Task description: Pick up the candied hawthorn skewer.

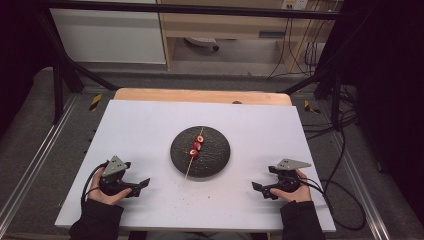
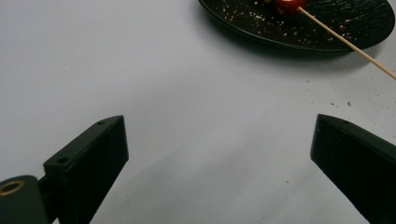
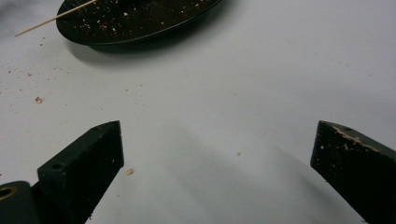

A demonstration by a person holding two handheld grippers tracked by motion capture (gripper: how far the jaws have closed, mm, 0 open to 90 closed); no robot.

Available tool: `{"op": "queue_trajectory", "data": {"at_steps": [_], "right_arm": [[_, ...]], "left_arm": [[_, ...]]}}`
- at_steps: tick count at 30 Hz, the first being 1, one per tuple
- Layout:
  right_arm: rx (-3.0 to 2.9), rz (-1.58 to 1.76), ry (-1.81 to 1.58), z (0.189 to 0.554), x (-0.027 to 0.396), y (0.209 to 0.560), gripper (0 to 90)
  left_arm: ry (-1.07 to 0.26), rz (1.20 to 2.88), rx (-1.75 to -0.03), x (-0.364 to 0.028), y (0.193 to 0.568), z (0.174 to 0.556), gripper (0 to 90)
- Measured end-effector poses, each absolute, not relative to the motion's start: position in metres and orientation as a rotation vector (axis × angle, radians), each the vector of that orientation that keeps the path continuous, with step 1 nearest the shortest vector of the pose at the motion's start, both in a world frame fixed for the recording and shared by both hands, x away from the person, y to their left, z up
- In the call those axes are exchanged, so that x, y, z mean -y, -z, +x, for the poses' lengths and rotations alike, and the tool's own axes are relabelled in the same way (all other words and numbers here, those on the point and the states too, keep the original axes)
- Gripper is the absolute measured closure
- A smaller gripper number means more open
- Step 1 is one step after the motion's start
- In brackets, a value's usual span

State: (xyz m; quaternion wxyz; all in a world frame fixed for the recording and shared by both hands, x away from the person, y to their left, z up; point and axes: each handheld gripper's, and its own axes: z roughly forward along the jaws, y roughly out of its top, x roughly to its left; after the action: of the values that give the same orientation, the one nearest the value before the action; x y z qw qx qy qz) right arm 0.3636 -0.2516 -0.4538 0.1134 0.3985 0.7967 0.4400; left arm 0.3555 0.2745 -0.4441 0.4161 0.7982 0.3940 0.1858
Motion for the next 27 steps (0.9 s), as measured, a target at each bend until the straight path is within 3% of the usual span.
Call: {"op": "queue_trajectory", "data": {"at_steps": [27], "right_arm": [[-2.320,1.153,-1.311,0.362,0.251,0.450,3.1]], "left_arm": [[-0.430,2.033,-0.926,-0.251,0.435,0.350,3.1]]}}
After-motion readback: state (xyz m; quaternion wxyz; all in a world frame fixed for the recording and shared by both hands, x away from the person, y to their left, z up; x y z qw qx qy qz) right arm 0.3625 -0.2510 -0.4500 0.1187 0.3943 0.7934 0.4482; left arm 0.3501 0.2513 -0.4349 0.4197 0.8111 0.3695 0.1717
